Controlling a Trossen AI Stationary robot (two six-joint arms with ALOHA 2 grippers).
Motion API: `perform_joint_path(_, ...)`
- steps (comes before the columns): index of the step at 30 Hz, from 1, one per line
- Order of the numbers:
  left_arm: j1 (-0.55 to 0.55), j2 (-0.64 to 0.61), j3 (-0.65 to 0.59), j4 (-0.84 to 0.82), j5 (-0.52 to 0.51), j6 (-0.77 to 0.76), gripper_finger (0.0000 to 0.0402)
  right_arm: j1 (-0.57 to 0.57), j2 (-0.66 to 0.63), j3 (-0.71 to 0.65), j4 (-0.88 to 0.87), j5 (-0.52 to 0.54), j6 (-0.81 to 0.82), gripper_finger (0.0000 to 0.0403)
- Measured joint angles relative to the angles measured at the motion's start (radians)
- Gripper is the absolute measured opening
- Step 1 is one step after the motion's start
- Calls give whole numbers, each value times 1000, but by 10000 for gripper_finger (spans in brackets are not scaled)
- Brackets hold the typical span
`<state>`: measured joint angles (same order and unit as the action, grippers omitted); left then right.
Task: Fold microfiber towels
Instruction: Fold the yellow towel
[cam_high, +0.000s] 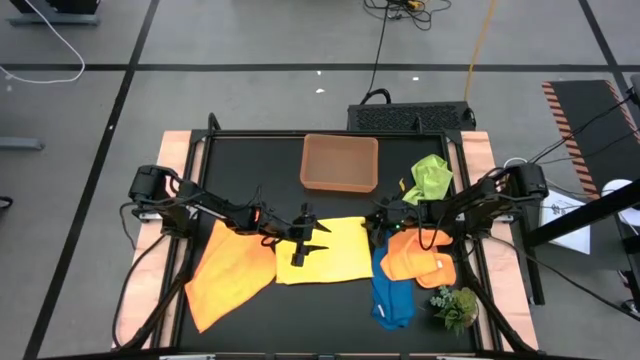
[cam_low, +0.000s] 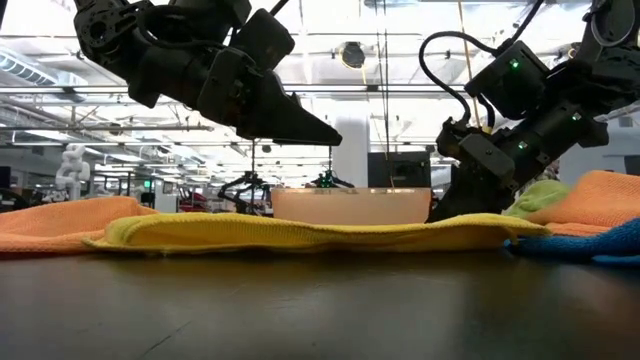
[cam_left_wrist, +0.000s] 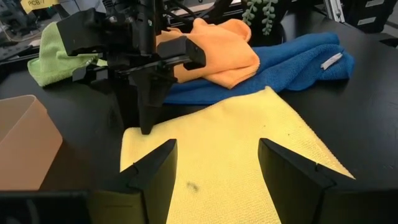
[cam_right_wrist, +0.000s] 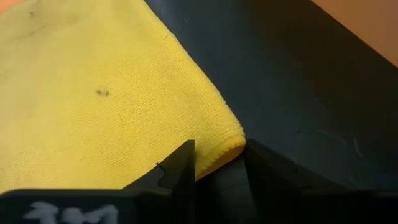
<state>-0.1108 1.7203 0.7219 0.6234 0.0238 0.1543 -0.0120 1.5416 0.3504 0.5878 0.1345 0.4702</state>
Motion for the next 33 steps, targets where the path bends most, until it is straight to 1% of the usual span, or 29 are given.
perform_joint_path(5, 0, 0, 0, -1, 0, -2, 228, 1, 25, 0, 27, 27, -25, 99)
perform_joint_path(8, 2, 0, 0, 0, 0, 6, 228, 0, 27, 0, 43, 28, -53, 68)
perform_joint_path(12, 21, 1, 0, 14, 1, 23, 228, 0, 24, -1, 112, 27, -110, 16)
perform_joint_path(13, 31, 2, 0, 19, 1, 19, 228, 0, 24, -1, 127, 27, -124, 8)
perform_joint_path(17, 78, 21, 0, 46, 17, -5, 228, 0, 24, -1, 176, 28, -170, 7)
perform_joint_path(21, 142, 88, 4, 132, 94, -51, 228, 0, 24, 1, 194, 29, -212, 2)
perform_joint_path(23, 173, 141, 37, 161, 145, -74, 228, 0, 24, 8, 195, 29, -231, 2)
perform_joint_path(26, 210, 214, 107, 141, 190, -107, 228, 1, 24, 25, 194, 28, -256, 1)
perform_joint_path(30, 235, 289, 203, 49, 206, -116, 228, 20, 23, 44, 194, 27, -288, 1)
perform_joint_path(33, 245, 324, 262, -26, 209, -113, 228, 38, 23, 55, 194, 27, -305, 1)
